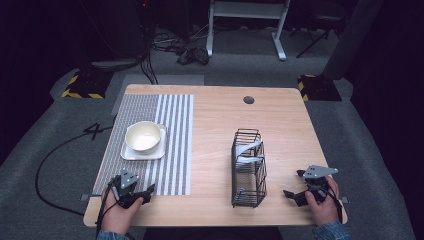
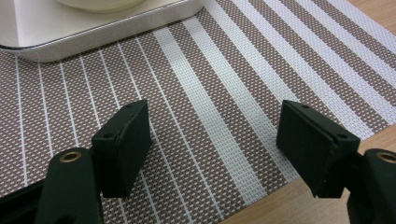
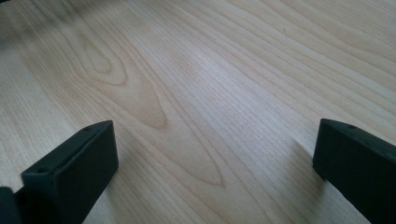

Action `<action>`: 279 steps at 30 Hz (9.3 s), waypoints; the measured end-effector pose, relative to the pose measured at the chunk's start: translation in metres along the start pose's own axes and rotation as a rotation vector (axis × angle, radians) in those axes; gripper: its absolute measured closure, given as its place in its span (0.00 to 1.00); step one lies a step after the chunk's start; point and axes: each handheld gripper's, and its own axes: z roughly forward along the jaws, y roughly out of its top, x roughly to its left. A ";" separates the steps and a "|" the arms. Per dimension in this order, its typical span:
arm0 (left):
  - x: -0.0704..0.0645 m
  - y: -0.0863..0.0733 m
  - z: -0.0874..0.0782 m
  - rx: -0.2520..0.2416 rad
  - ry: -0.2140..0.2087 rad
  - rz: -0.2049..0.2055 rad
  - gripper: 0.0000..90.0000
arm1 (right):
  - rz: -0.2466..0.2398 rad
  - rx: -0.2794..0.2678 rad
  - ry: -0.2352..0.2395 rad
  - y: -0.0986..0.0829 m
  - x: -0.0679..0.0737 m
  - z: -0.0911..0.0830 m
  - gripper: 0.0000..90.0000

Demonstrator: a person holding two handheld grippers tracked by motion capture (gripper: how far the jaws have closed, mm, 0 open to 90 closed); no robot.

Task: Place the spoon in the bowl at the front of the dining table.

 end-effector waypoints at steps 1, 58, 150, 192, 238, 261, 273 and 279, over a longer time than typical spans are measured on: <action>0.000 0.000 0.000 0.000 0.000 0.000 0.29 | 0.001 0.000 0.000 0.000 0.000 0.000 0.00; -0.028 0.037 -0.051 -0.143 -0.057 -0.037 0.33 | 0.014 -0.003 -0.018 -0.001 -0.002 -0.001 0.01; -0.185 0.136 -0.053 -0.432 -0.551 0.358 0.40 | 0.011 -0.002 -0.015 -0.001 -0.002 -0.001 0.01; -0.195 0.131 0.008 -0.291 -0.655 0.391 0.94 | 0.010 -0.003 -0.014 -0.001 -0.002 -0.001 0.01; -0.181 0.186 -0.046 -0.486 -0.642 0.369 0.94 | 0.010 -0.002 -0.015 -0.001 -0.002 -0.001 0.01; -0.122 0.176 -0.075 -0.525 -0.432 0.273 0.94 | 0.011 -0.001 -0.015 -0.001 -0.002 -0.001 0.01; -0.089 0.175 -0.081 -0.535 -0.318 0.242 0.95 | 0.011 -0.001 -0.015 -0.001 -0.002 -0.001 0.01; -0.073 0.174 -0.082 -0.535 -0.268 0.221 0.94 | 0.011 -0.002 -0.015 -0.001 -0.002 -0.001 0.01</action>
